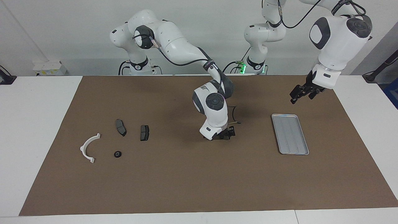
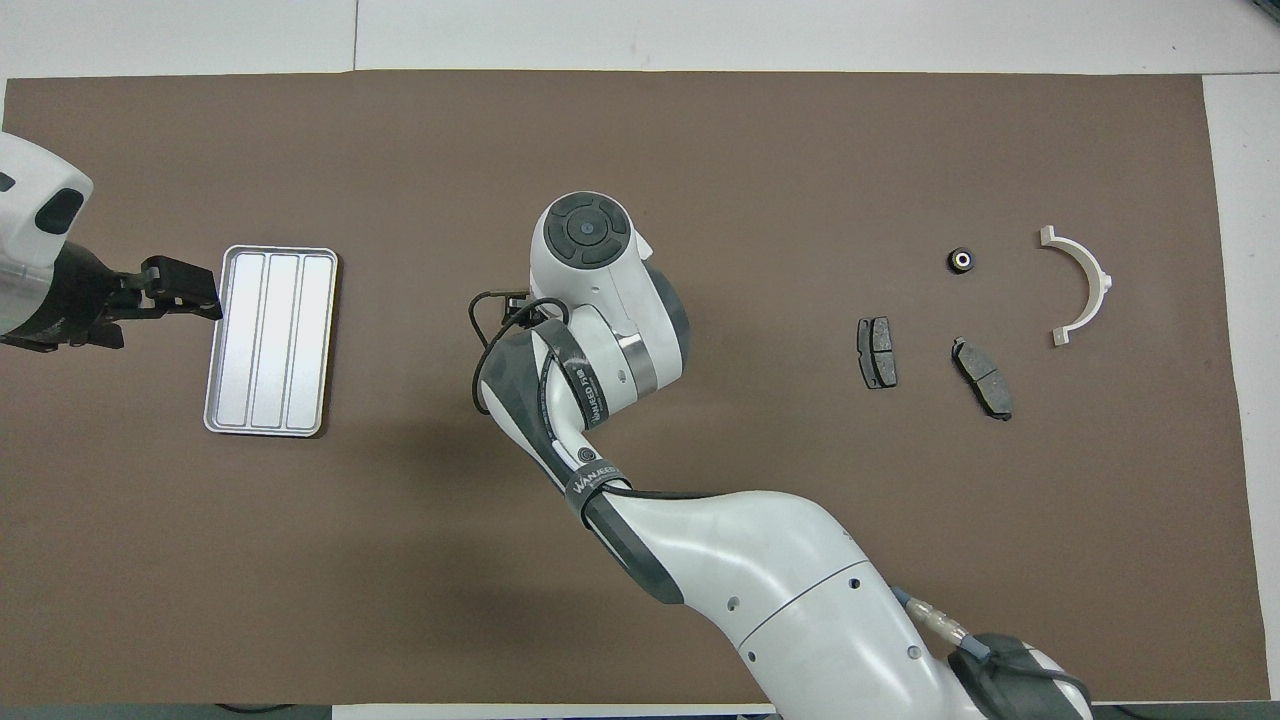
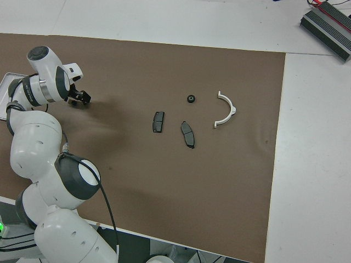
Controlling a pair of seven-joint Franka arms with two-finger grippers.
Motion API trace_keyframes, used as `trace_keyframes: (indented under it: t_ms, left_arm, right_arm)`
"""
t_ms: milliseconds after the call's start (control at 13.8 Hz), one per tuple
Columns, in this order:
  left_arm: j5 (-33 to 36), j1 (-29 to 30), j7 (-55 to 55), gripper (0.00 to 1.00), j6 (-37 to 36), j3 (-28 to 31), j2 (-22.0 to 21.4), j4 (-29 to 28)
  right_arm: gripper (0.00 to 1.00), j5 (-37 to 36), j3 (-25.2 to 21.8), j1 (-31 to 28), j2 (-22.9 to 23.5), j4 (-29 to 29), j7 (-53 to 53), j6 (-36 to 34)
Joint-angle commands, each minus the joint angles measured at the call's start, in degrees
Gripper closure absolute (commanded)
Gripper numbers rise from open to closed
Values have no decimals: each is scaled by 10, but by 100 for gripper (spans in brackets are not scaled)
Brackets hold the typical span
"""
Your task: Place bearing gear from tray to pile
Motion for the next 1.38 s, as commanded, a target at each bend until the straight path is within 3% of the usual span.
trace_keyframes:
  t_ms: [0,218,436,871,1089,1307]
  left_arm:
    - [-11,-4,5,0,8,6,-2,-1]
    - [-10,-4,5,0,8,6,-2,-1]
    - [-11,-4,5,0,9,6,-2,-1]
    - [-10,-4,4,0,9,6,-2,-1]
    - [-11,-4,4,0,9,6,-2,-1]
    - [-10,-4,4,0,9,6,-3,-1]
  right_arm:
    - [1,13,1,5,-19,-29,-1,3]
    - [17,14,2,5,-22,-29,2,4]
    - [52,14,3,4,-24,-29,4,6]
    - [99,13,4,3,-24,-29,3,8]
    - [100,5,4,-4,-27,-30,-1,8]
    - [100,4,4,-35,-66,-30,-5,-2]
